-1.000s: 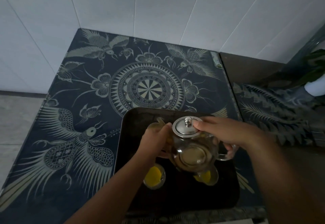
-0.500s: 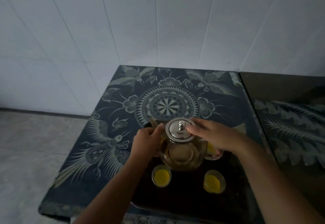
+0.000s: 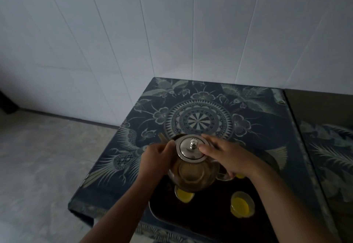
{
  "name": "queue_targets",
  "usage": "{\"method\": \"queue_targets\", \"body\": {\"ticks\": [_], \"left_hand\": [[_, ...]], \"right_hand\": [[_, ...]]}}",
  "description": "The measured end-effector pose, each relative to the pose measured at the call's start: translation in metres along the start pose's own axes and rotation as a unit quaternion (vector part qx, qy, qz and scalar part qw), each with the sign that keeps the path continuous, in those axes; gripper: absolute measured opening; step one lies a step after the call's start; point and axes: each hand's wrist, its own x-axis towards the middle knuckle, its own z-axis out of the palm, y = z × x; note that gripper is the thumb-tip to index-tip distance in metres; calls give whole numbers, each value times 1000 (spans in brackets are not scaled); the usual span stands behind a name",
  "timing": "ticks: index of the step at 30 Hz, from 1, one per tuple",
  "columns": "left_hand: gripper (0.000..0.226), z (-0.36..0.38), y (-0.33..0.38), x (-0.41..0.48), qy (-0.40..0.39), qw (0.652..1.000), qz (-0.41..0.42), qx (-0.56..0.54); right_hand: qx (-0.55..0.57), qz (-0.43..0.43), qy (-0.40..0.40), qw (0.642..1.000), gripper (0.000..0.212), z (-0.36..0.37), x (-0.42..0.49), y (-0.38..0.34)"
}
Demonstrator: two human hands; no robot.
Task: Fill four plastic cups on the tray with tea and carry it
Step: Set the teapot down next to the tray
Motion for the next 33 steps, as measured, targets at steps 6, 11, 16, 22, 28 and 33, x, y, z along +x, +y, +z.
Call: {"method": "queue_targets", "body": {"ticks": [6,11,16,22,28,33], "left_hand": [[84,-29,-20,22,6,1000,-1,-7],[71,-67,-46,65,-8,1000,-13,-12],[38,-103,-80,111,-57,998,-31,-12],[30,-129,-117,163,-111,993,-48,-17],[24,-130,-147,193,-159,985,-62,-13],[17,-132,-165,209,-194,978,-75,-21]], "right_hand": [[-17,-12,-10,1000,76,31,22,-24],[13,11,-1,1000,75,73,57,-46],[40,47,24,998,79,128,94,-65],[74,83,67,992,91,185,128,-75],[78,133,107,982,93,227,139,-83],[103,157,128,974,82,251,147,-86]]}}
